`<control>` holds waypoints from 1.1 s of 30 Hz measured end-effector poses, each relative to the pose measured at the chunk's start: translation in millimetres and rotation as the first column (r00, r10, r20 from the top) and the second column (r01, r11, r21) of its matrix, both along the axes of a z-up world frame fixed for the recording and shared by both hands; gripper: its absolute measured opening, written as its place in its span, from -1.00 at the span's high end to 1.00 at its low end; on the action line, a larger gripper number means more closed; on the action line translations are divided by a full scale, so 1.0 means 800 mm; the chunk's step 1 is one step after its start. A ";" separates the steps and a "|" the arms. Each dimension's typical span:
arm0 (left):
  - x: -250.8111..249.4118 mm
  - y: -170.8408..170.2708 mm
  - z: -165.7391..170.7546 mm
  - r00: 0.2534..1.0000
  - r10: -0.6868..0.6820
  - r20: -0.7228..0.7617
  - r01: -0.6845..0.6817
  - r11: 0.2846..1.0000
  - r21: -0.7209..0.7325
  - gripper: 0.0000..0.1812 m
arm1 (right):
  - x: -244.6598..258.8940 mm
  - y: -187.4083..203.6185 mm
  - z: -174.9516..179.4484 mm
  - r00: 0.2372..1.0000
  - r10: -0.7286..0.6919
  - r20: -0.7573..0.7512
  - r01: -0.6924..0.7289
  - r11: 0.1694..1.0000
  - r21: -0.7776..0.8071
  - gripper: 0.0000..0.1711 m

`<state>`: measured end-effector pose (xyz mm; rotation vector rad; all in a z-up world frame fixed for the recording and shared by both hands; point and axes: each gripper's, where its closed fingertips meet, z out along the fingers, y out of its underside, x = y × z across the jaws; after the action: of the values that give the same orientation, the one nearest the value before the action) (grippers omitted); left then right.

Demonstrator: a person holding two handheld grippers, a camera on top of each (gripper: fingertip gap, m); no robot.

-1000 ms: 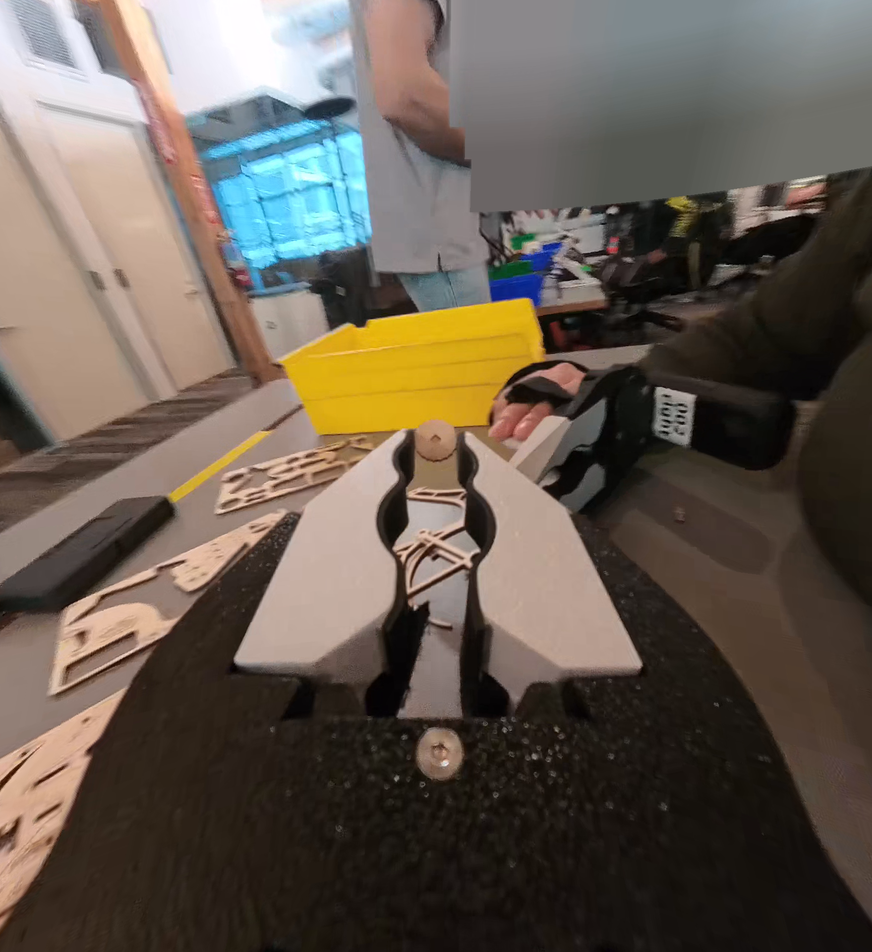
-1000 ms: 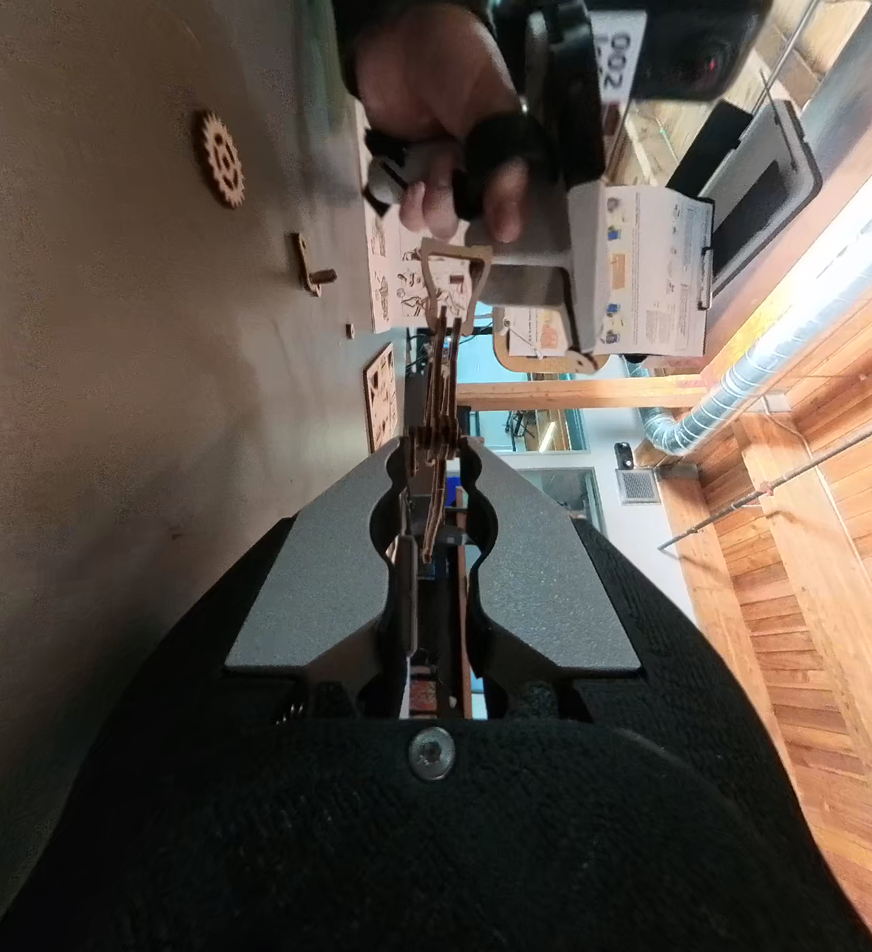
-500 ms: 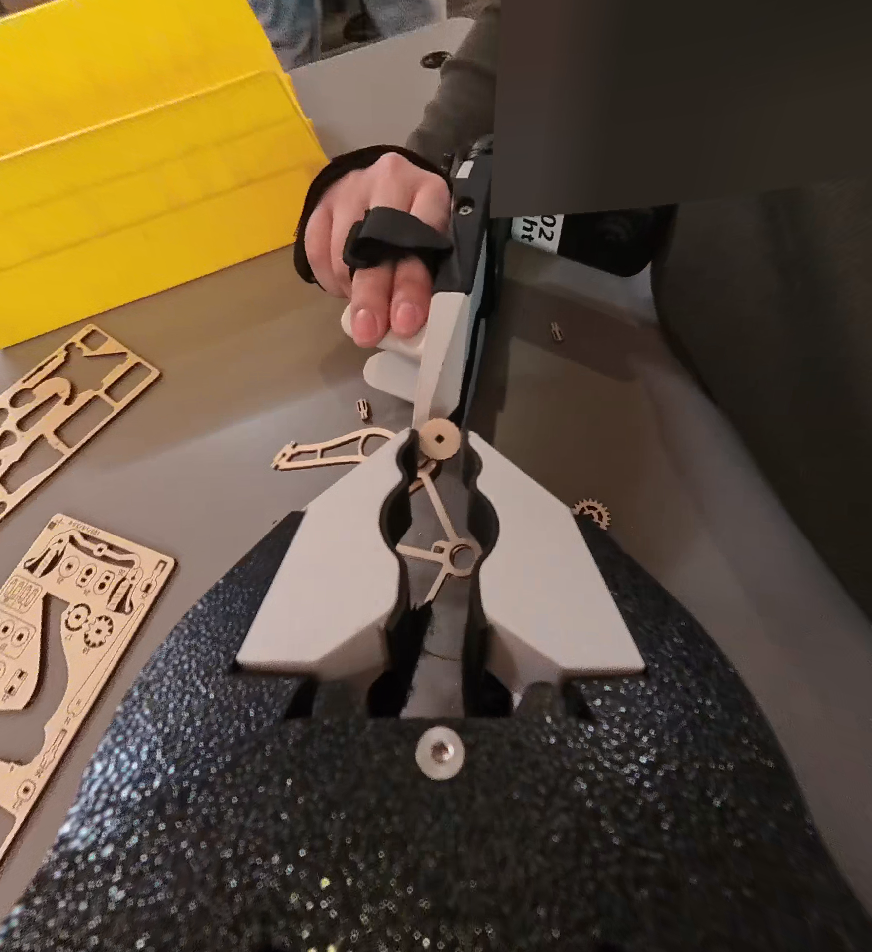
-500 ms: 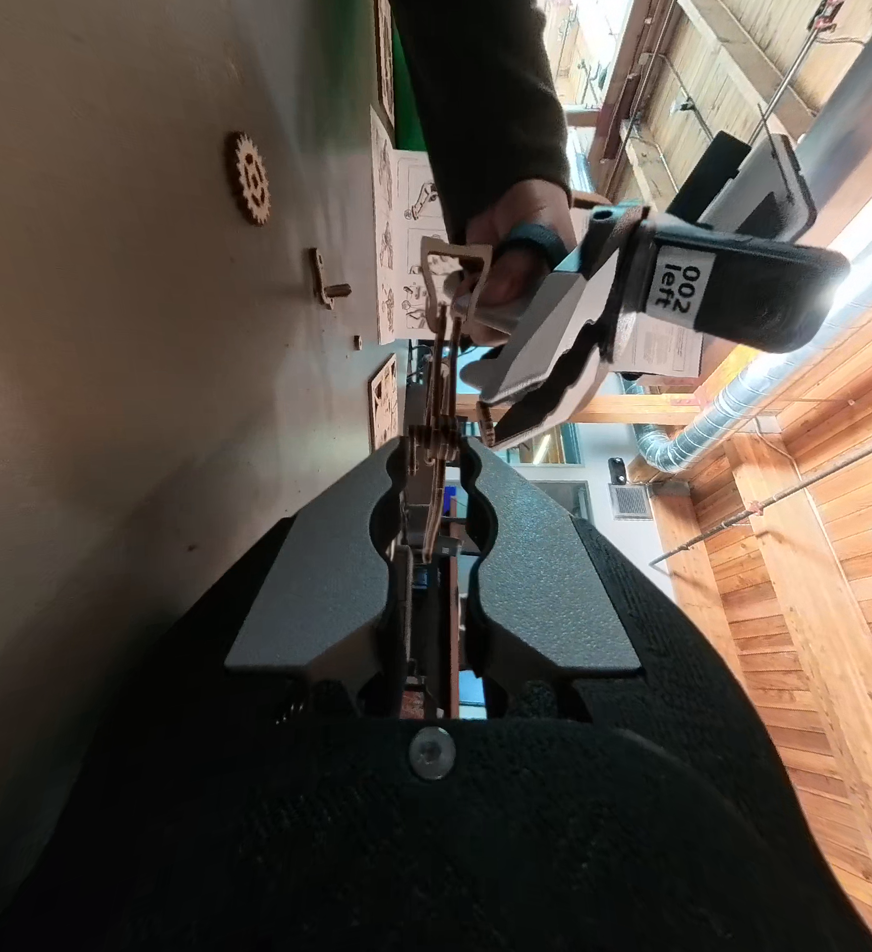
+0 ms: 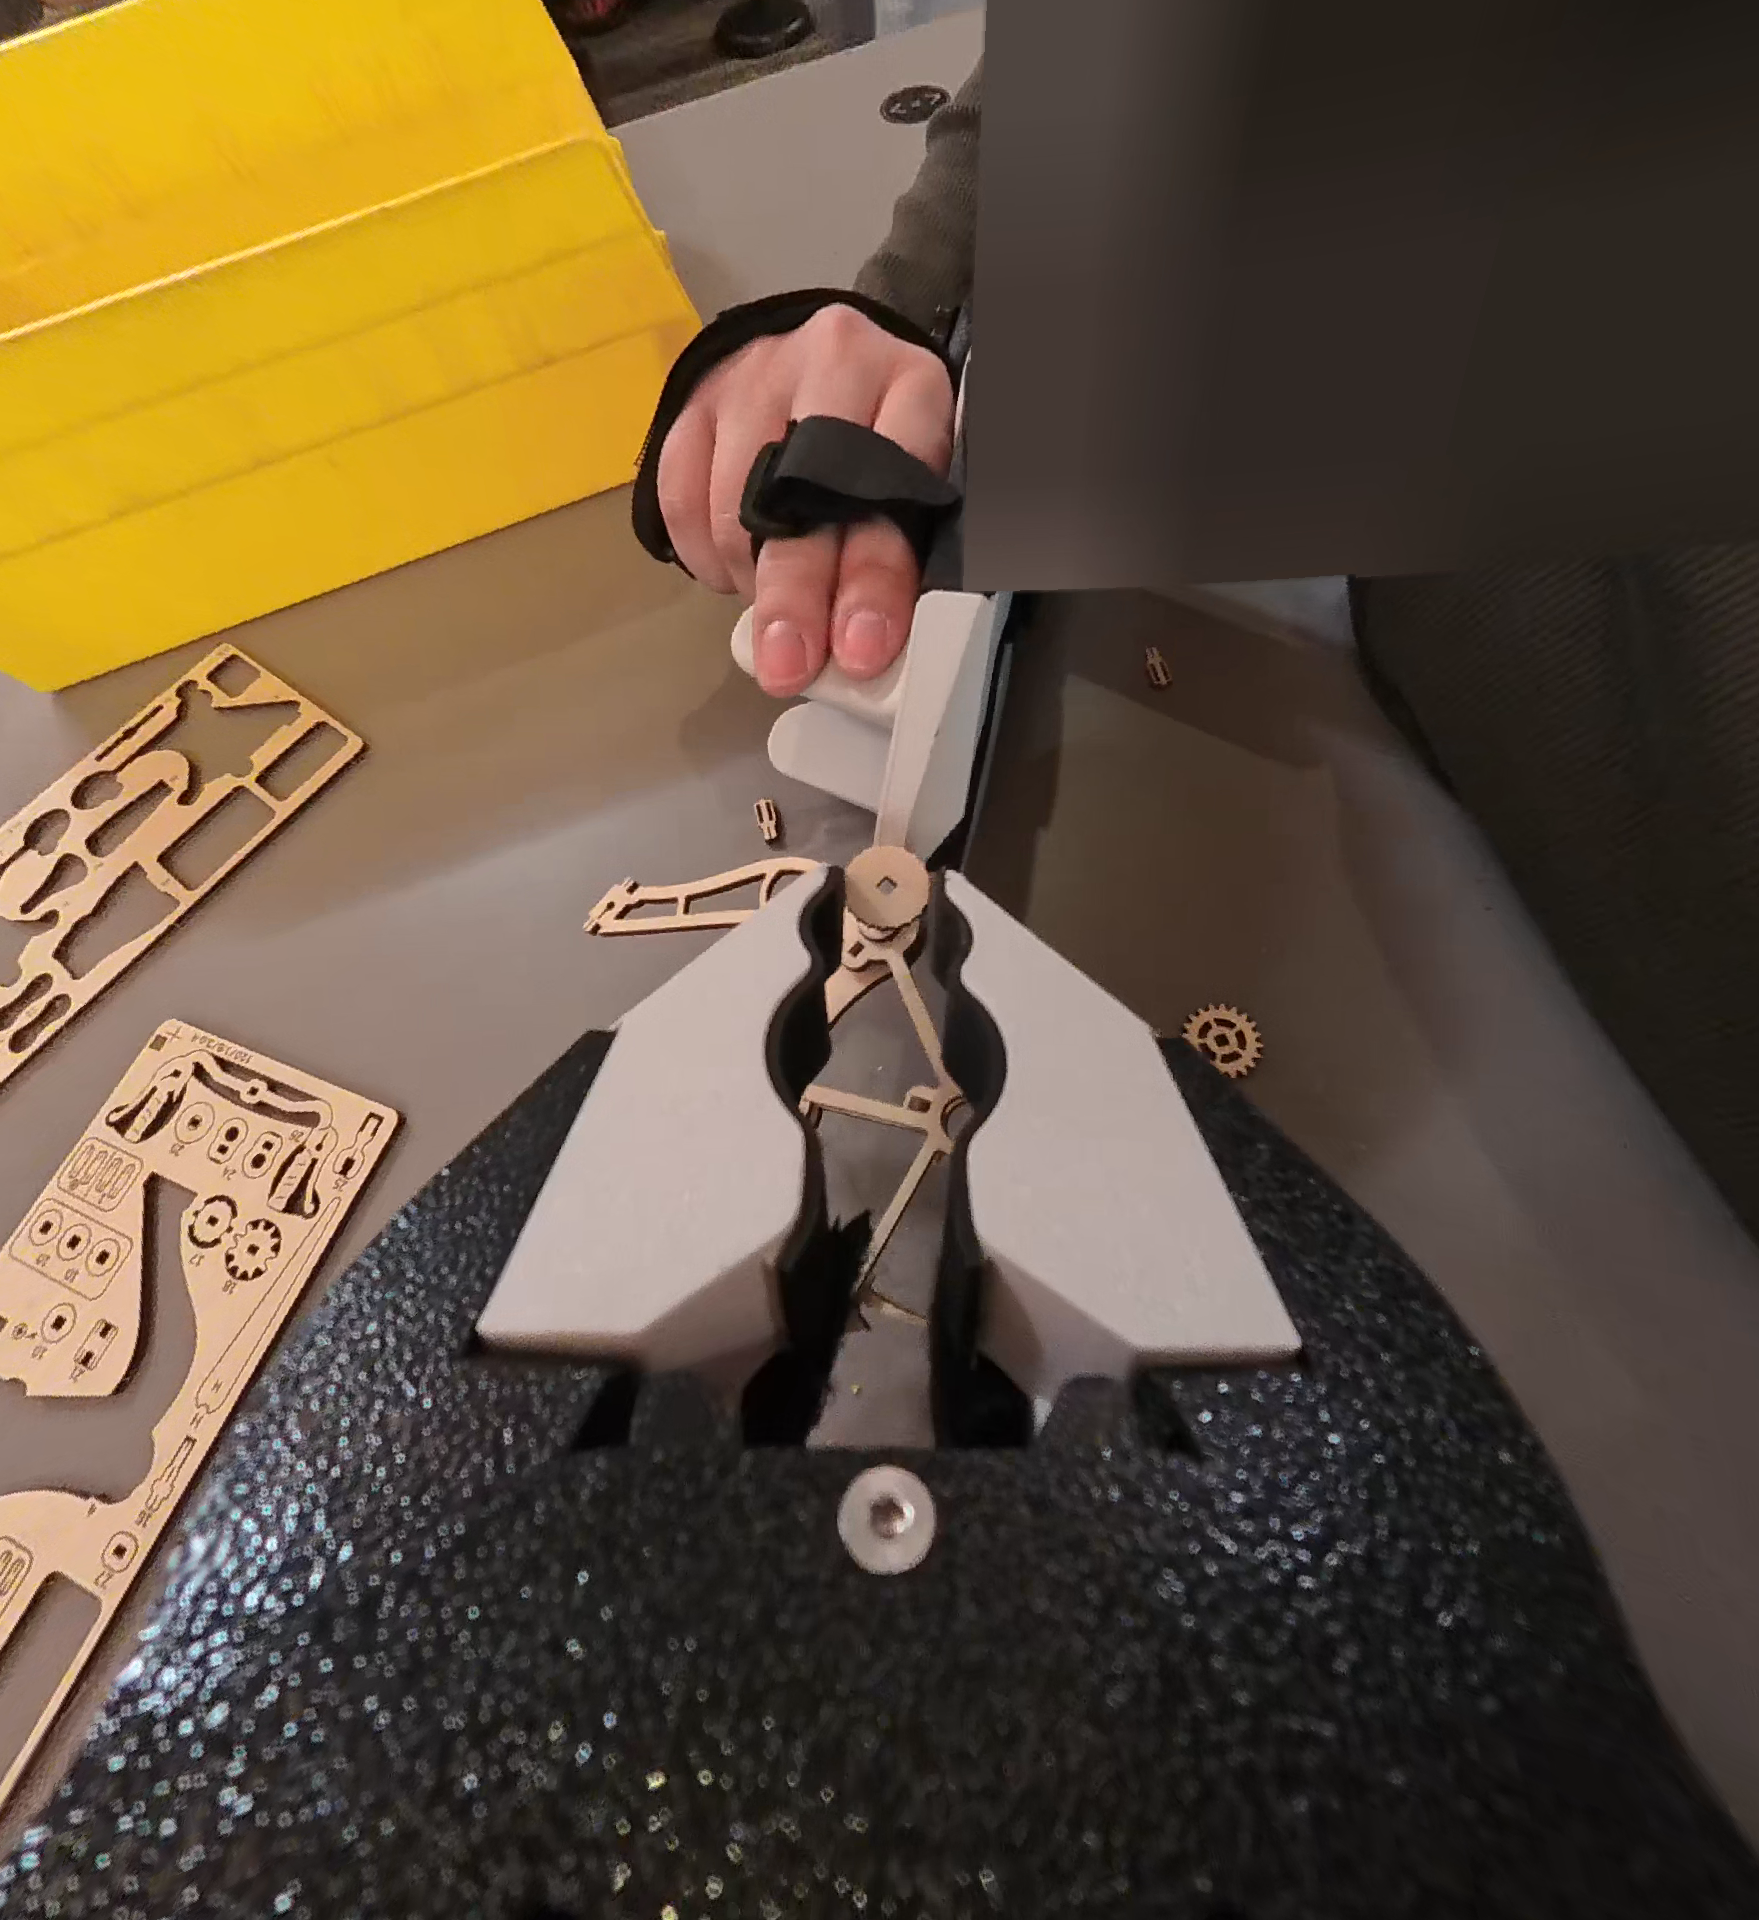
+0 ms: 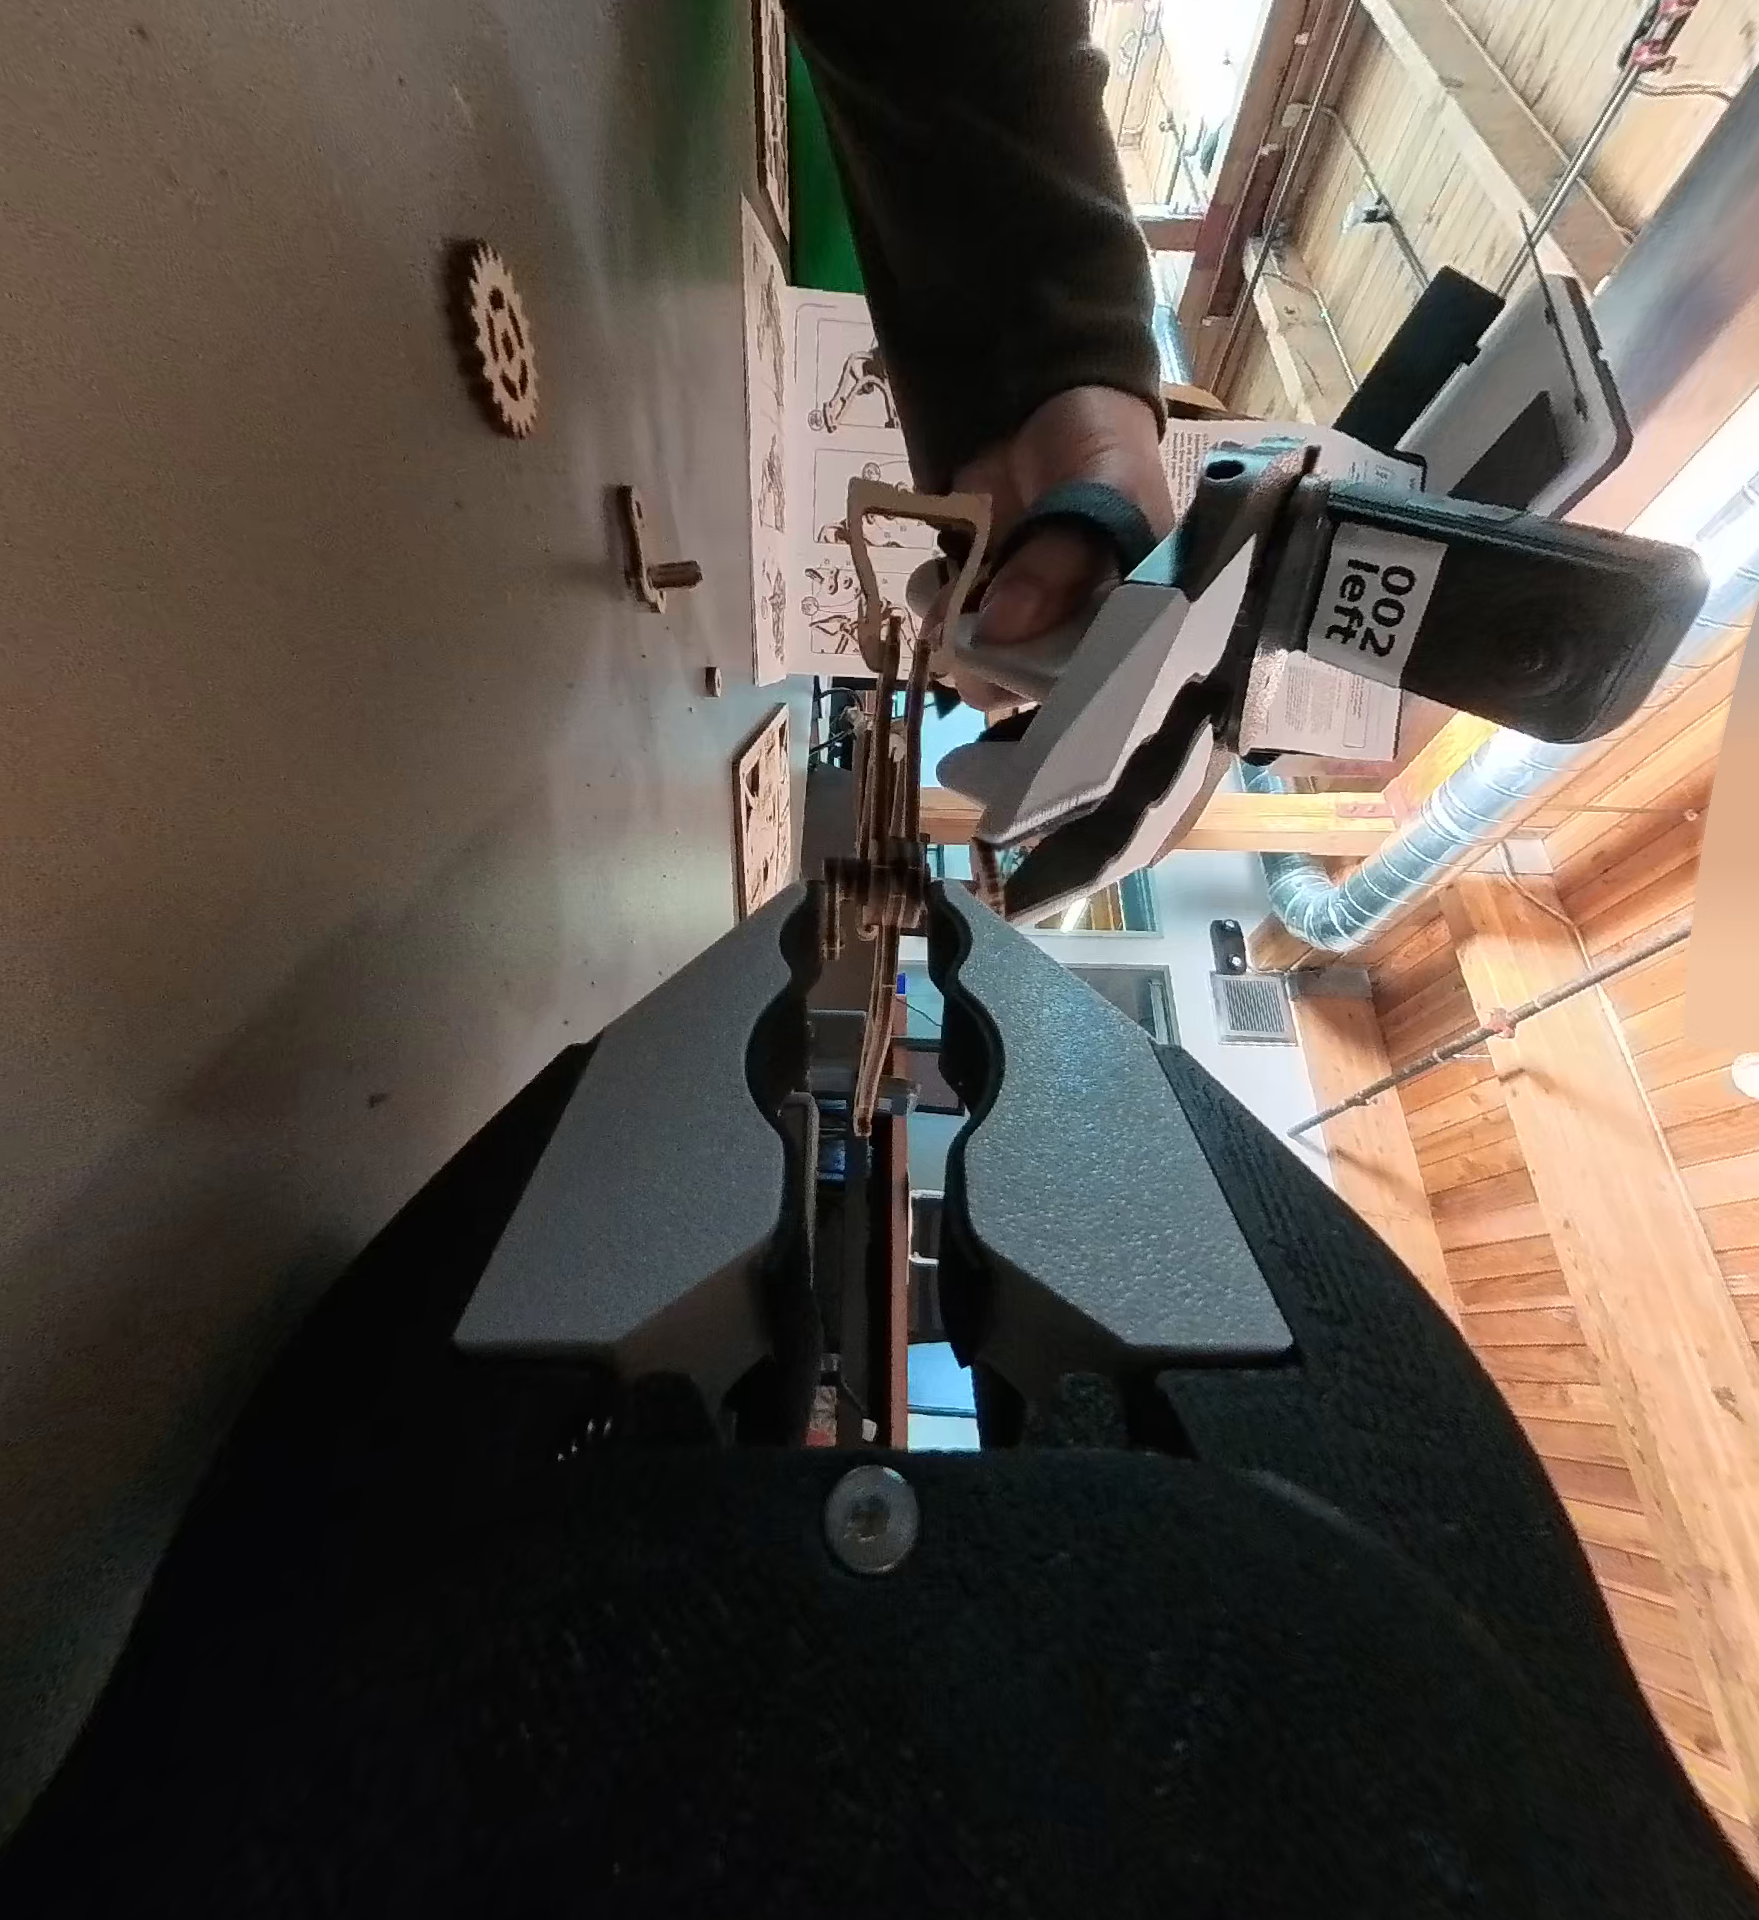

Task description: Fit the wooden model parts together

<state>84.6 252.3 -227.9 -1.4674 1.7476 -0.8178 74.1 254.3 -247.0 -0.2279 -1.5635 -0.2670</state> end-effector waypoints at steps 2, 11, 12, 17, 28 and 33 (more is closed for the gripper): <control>0.000 0.002 0.001 1.000 0.015 -0.002 -0.015 1.000 -0.007 0.85 | 0.000 0.000 0.001 1.000 -0.001 -0.002 0.001 1.000 0.003 0.79; -0.003 0.003 -0.004 0.996 0.072 -0.046 -0.075 0.995 -0.069 0.85 | 0.000 0.000 -0.002 1.000 -0.003 0.015 0.003 1.000 0.006 0.79; -0.003 0.003 -0.005 0.996 0.075 -0.049 -0.079 0.994 -0.077 0.85 | 0.000 0.000 -0.004 1.000 -0.003 0.020 0.003 1.000 0.004 0.79; -0.011 0.019 -0.008 0.990 0.126 -0.071 -0.130 0.990 -0.056 0.85 | 0.000 0.002 -0.010 0.998 -0.008 0.055 0.008 1.000 -0.003 0.80; -0.027 0.042 0.010 0.979 0.202 -0.023 -0.203 0.978 -0.051 0.84 | 0.003 0.009 -0.029 0.984 -0.041 0.172 0.046 0.999 -0.027 0.79; -0.027 0.041 0.008 0.980 0.198 -0.030 -0.199 0.979 -0.047 0.84 | 0.005 0.009 -0.026 0.983 -0.049 0.179 0.050 0.999 -0.002 0.79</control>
<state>63.3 285.2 -221.3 -1.6613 1.5768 -0.7457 78.0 261.9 -267.7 -0.2537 -1.7381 -0.3291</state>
